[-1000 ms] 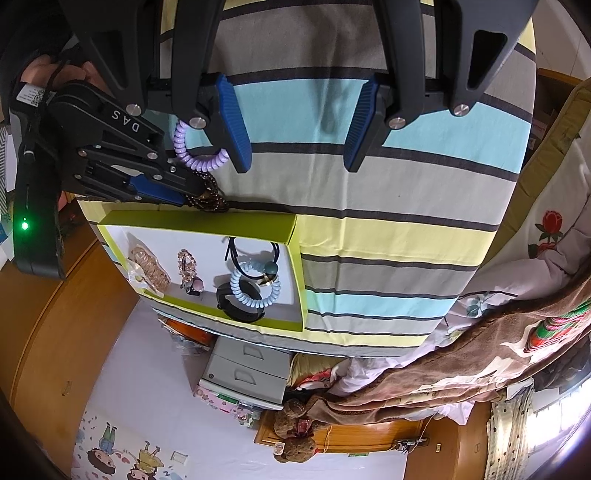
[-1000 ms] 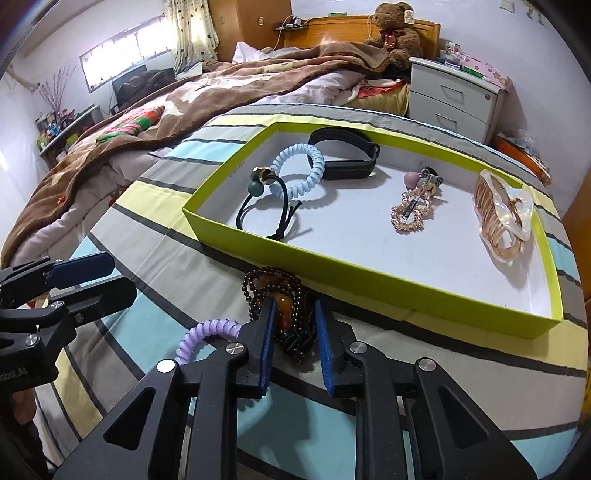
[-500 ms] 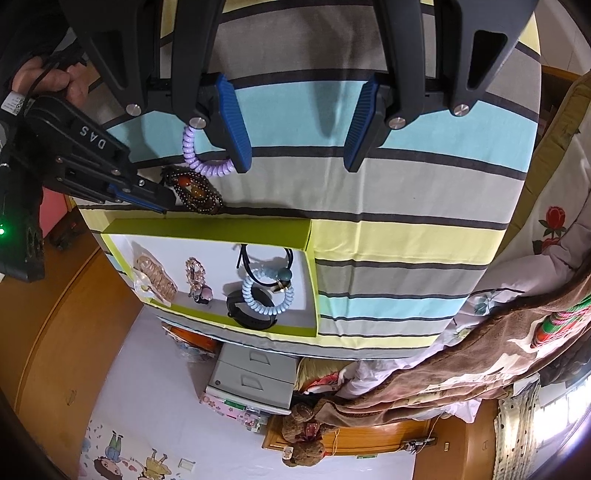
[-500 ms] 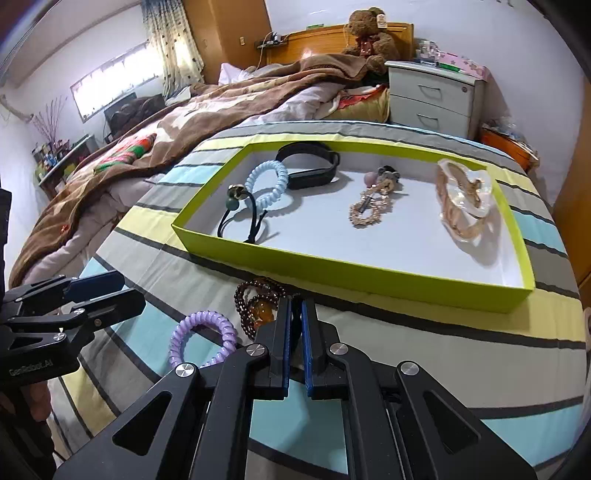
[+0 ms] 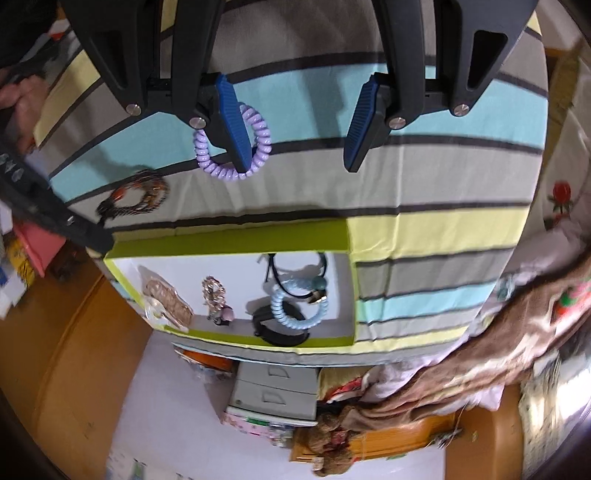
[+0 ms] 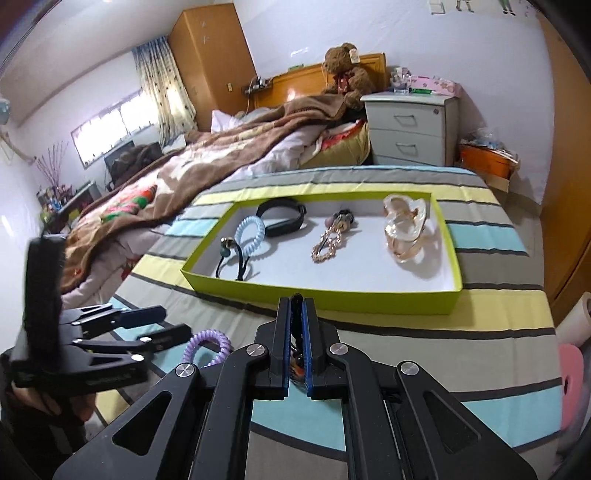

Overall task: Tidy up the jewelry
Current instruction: 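Grasp the purple coil hair tie with the left gripper while the right gripper holds the bracelet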

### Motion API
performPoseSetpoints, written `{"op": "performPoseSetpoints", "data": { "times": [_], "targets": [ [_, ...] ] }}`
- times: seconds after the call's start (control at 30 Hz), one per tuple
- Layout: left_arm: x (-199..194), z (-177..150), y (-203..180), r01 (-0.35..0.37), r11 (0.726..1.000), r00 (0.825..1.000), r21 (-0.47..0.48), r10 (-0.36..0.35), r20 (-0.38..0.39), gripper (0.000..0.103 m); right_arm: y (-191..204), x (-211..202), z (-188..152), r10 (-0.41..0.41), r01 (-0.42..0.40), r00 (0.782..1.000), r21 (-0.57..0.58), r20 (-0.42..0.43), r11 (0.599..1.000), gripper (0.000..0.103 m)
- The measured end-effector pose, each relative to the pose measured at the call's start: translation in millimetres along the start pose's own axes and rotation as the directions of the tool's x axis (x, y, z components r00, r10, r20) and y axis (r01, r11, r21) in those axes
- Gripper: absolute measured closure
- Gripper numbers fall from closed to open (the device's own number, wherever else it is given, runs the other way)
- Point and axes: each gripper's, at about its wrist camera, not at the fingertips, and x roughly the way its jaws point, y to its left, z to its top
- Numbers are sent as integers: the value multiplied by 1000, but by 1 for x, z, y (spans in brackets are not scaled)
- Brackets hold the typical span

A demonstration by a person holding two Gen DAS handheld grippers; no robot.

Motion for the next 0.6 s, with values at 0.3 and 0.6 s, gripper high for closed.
{"op": "performPoseSetpoints", "data": {
  "times": [0.3,0.6],
  "targets": [
    [15,1,-23,1,994,999,110,3,-41,49,-7,-11,1,4,-5,999,23,36,1000,98],
    [23,5,-30,-10,987,999,160,18,-49,49,-9,-11,1,11,-12,999,27,35,1000,98]
  ]
}}
